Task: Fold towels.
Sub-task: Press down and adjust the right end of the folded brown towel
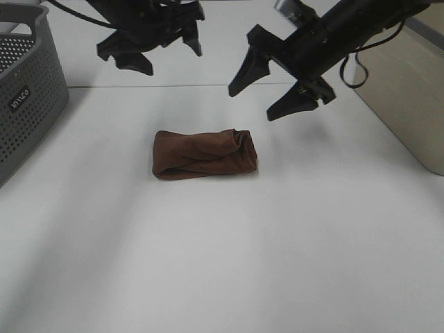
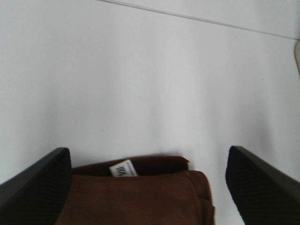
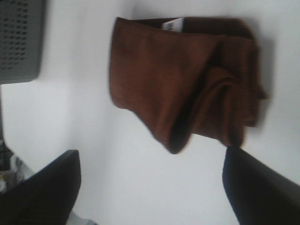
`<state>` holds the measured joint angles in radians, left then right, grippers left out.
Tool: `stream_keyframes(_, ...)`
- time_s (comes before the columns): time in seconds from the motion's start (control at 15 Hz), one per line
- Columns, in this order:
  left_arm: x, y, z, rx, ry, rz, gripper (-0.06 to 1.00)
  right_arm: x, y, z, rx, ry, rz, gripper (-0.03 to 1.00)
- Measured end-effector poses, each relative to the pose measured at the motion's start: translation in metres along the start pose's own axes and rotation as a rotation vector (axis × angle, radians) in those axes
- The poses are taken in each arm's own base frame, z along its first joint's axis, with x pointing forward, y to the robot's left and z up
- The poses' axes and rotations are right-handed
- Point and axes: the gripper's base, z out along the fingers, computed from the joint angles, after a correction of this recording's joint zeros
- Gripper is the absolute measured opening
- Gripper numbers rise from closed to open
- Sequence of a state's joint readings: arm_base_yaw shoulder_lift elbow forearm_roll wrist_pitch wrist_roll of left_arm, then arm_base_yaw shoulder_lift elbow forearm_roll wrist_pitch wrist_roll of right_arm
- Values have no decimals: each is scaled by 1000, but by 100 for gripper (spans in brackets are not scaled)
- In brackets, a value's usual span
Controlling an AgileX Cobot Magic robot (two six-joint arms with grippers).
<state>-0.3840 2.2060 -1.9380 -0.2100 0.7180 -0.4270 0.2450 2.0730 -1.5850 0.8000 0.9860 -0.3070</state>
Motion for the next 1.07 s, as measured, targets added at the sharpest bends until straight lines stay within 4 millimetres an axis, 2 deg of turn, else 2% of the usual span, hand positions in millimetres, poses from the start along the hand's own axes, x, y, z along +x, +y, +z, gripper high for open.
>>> stream_keyframes(0.2,-15,35,-8,-84,35,-37,84,4,17,50,-180,55,-24,78)
stream_keyframes(0.33,-19,48,-11,-114,51,-51,84,4,17,70,-262,58,-13,78)
stream_keyframes(0.53,-20,56,-13,-157,68,-37,84,4,-3,97,-259,71,30,78)
stream_keyframes(0.6,-20,57,-13,-165,66,-19,84,5,-18,106,-205,77,64,78)
stream_keyframes(0.8,-20,57,-13,-166,68,12,84,1,-33,97,-187,74,125,78)
stream_keyframes(1.07,-20,57,-13,-167,72,15,84,-4,-54,73,-205,72,161,78)
